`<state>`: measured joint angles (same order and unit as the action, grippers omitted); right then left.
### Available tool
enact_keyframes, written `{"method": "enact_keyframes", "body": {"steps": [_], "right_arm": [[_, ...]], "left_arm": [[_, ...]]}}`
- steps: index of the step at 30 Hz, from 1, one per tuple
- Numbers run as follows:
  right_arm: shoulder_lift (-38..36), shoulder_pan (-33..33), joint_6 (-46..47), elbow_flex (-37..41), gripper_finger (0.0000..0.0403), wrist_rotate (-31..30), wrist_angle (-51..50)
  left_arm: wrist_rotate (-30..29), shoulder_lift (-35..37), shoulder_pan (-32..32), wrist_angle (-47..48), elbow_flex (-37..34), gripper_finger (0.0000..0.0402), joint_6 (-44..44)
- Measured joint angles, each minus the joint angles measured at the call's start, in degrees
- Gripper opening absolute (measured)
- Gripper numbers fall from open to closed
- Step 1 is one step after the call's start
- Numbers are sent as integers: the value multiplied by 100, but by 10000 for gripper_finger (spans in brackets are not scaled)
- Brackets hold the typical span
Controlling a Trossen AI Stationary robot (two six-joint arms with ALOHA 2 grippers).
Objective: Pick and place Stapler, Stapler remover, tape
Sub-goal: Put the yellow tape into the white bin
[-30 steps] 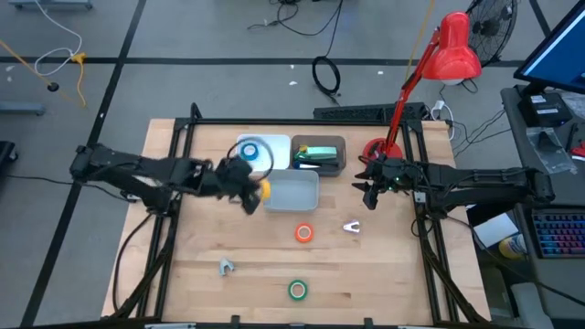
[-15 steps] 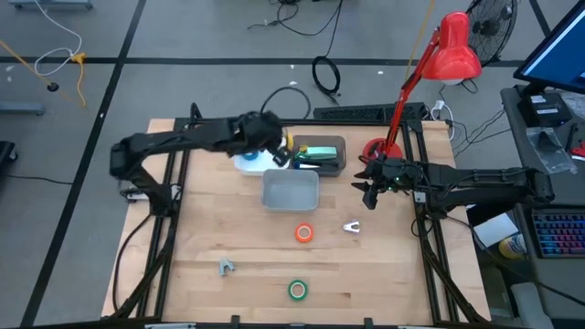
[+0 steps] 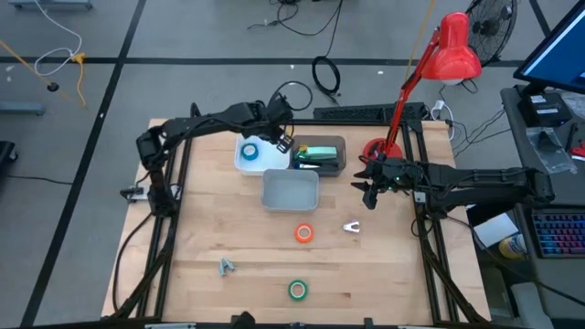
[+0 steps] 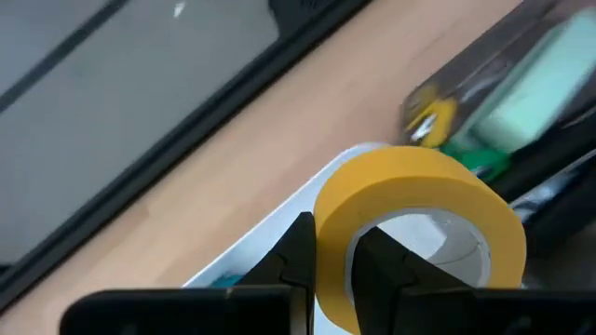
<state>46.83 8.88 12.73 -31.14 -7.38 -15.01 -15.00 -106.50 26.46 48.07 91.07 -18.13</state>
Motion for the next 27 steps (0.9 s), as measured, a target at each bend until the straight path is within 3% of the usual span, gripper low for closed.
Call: {"method": "enact_keyframes", "body": {"steps": [9, 27], "right_arm": [[0, 0, -38, 0, 139, -2, -2], [0, 2, -39, -2, 139, -5, 0]], "left_arm": [[390, -390, 226, 428, 0, 39, 44], [149, -754, 302, 646, -11, 39, 455]]}}
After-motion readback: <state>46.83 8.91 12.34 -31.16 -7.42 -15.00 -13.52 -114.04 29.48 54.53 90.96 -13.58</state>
